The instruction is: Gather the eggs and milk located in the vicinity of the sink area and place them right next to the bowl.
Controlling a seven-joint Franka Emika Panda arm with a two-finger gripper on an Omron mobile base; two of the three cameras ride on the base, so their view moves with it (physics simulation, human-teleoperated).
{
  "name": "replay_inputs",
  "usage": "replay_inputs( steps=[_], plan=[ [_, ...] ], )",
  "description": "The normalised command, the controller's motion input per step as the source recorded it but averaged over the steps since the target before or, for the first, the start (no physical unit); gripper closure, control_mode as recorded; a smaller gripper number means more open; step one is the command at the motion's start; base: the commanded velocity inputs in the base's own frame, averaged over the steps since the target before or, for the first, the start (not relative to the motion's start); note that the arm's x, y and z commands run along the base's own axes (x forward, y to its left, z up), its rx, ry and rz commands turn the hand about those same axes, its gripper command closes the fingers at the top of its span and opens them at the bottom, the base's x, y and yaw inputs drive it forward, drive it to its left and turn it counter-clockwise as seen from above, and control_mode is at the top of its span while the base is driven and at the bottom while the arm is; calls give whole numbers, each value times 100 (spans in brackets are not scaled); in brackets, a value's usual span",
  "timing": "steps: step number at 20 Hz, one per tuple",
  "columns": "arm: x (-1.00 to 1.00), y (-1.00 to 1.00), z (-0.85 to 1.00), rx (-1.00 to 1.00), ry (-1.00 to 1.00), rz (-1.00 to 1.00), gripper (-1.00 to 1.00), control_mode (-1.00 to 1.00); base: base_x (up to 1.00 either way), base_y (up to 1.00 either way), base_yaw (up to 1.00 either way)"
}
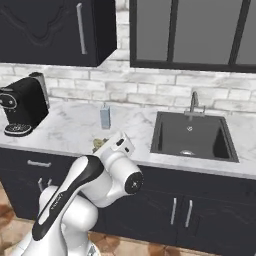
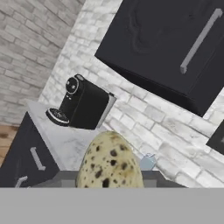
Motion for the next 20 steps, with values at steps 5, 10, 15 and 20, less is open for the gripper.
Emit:
replay_inputs(
  steps=[5,10,15,20],
  plan=[
    [0,0,0,0,0,0,100,100,0,-99,0],
    [0,0,0,0,0,0,100,100,0,-100,0],
    [0,0,0,0,0,0,100,100,0,-95,0],
    [0,0,0,0,0,0,100,100,0,-92,0]
  ],
)
